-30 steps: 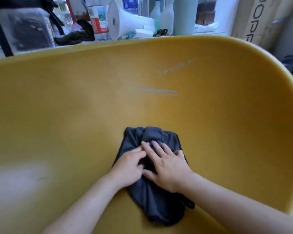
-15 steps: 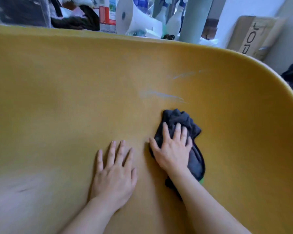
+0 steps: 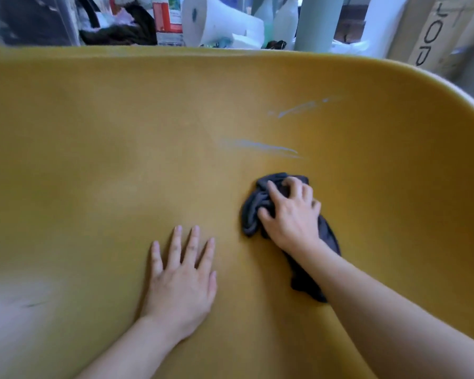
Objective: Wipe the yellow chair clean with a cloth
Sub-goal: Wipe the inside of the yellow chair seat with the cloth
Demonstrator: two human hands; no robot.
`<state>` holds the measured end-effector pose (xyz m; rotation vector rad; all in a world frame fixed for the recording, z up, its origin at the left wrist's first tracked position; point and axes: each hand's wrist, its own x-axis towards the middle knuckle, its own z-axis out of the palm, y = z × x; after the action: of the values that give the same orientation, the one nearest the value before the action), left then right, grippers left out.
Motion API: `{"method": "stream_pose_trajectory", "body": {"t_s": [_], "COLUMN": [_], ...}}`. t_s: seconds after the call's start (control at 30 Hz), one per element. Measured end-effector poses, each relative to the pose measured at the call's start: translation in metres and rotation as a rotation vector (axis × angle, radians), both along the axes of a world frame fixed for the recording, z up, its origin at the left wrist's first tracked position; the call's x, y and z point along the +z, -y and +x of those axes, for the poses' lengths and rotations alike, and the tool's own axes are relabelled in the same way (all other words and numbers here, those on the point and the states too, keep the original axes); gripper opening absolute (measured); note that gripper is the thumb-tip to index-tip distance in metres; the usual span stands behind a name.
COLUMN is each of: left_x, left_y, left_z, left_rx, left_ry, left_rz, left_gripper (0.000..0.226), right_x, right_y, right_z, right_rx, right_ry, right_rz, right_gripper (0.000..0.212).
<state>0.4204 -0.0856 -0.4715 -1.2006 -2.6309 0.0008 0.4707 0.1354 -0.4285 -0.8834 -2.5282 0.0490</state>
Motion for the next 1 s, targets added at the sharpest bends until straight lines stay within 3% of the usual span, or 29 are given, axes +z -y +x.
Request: {"method": "stream_pose_trajectory", "body": {"t_s": [0.1, 0.17, 0.23, 0.37, 0.5, 0.6, 0.77, 0.83, 0.93, 1.0], "left_x": [0.003, 0.01, 0.012, 0.002, -0.001, 0.002, 0.0, 0.0, 0.003, 0.005], "left_y": [-0.001, -0.006, -0.015, -0.029, -0.029, -0.03, -0.028, -0.029, -0.029, -0.028], "left_z": [0.0, 0.0, -0.001, 0.005, 0.006, 0.007, 0.006, 0.008, 0.01, 0.01], "left_rx": [-0.003, 0.007, 0.033, 0.023, 0.011, 0.023, 0.026, 0.031, 0.024, 0.021], "left_ry": [-0.019, -0.017, 0.016, 0.055, 0.039, 0.056, 0.099, 0.117, 0.142, 0.147], "left_rz": [-0.017, -0.002, 0.044, 0.097, 0.095, 0.085, 0.089, 0.065, 0.068, 0.057], "left_gripper": [0.058, 0.057, 0.053, 0.053, 0.054, 0.052, 0.055, 0.054, 0.051, 0.048], "right_x": [-0.008, 0.003, 0.015, 0.021, 0.01, 0.015, -0.014, -0.012, 0.013, 0.03], "right_y": [0.032, -0.002, -0.043, -0.066, -0.01, 0.016, -0.014, -0.024, -0.007, 0.013], "right_z": [-0.037, -0.007, 0.044, 0.081, -0.032, -0.085, 0.02, 0.024, -0.056, -0.099], "right_rx": [0.278, 0.453, 0.484, 0.379, 0.48, 0.418, 0.604, 0.651, 0.625, 0.532], "right_ry": [0.104, 0.269, 0.352, 0.308, 0.18, 0.054, 0.091, 0.12, 0.036, -0.078], "right_rz": [-0.026, 0.154, 0.347, 0.307, 0.215, 0.142, 0.226, 0.243, 0.253, 0.15], "right_gripper": [0.06, 0.056, 0.059, 0.054, 0.072, 0.066, 0.053, 0.053, 0.056, 0.057]}}
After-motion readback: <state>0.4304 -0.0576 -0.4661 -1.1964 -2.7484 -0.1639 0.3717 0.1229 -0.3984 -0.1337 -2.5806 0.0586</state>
